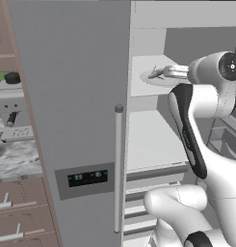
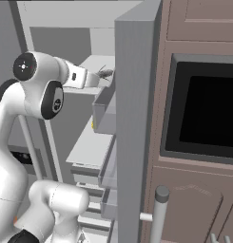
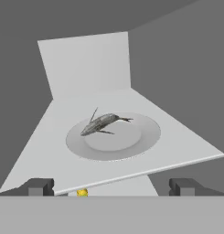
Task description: Retrieve the fish from the fridge and place it on the saucepan with marinade on the stove.
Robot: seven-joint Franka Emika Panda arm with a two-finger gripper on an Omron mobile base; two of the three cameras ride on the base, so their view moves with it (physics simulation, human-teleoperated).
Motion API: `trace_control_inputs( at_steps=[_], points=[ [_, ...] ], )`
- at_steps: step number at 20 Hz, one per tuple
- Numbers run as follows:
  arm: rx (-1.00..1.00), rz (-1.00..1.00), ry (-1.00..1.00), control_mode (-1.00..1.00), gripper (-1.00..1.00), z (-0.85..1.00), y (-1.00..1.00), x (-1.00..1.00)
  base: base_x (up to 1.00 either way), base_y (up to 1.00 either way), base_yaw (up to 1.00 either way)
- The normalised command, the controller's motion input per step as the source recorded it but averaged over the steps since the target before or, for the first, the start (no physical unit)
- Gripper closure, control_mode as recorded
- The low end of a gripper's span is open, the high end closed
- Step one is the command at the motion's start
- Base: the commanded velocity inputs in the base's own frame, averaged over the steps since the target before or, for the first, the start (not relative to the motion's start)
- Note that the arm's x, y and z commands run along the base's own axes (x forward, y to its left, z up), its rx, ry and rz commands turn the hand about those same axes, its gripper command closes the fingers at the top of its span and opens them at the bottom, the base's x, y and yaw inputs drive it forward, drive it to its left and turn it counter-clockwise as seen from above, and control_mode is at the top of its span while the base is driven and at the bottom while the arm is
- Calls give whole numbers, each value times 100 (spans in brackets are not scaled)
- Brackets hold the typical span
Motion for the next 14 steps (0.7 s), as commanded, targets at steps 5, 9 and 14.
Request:
trace_control_inputs(
  at_steps=[5,9,14],
  points=[
    [0,0,13,-100,-100,1,0,17,0,0,0],
    [0,0,2,-100,-100,-1,0,26,0,0,0],
    [0,0,0,-100,-100,-12,0,25,0,0,0]
  ],
)
